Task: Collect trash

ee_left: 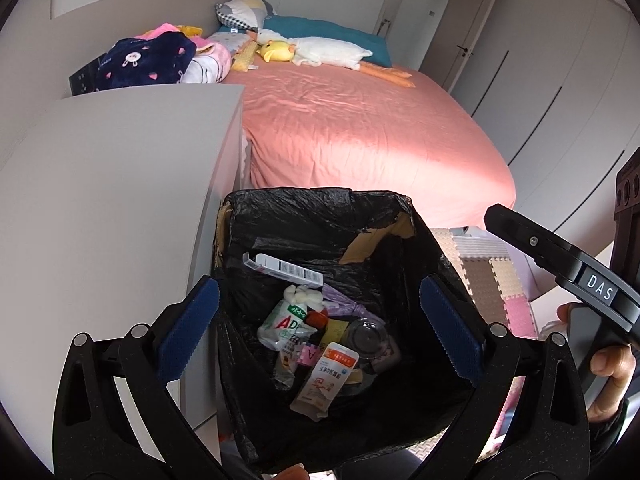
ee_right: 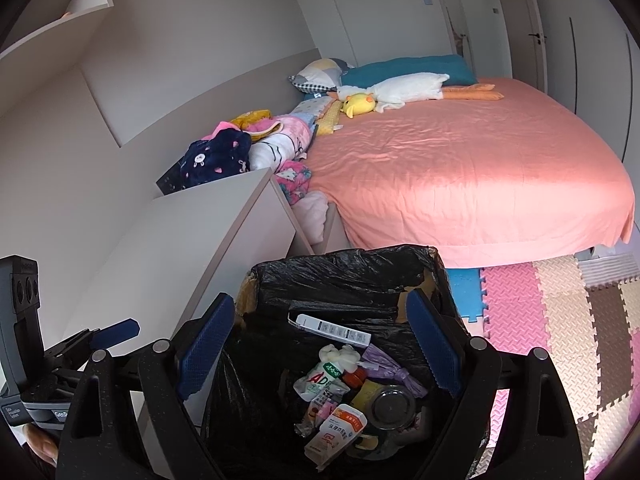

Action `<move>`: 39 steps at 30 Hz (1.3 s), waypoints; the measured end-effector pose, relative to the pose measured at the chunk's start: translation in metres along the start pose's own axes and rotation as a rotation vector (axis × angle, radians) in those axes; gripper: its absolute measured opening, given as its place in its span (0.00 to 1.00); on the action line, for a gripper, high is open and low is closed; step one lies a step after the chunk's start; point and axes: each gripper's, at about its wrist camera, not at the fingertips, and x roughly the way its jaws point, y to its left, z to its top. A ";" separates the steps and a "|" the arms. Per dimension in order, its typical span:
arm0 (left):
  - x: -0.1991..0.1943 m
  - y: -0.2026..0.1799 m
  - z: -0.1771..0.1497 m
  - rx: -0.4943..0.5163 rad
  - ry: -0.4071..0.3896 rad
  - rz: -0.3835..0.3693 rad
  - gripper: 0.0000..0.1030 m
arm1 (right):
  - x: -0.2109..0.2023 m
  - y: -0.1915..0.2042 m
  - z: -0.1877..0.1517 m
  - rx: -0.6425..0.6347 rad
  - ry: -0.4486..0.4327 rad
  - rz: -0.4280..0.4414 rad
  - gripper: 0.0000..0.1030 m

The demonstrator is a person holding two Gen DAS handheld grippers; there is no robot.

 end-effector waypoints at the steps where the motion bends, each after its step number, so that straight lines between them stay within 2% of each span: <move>1: 0.000 0.000 0.000 0.003 -0.001 0.004 0.94 | -0.001 0.000 0.000 0.000 0.000 0.000 0.85; 39: -0.003 -0.004 -0.004 0.009 -0.004 0.014 0.94 | 0.000 0.003 0.000 -0.012 0.011 0.003 0.85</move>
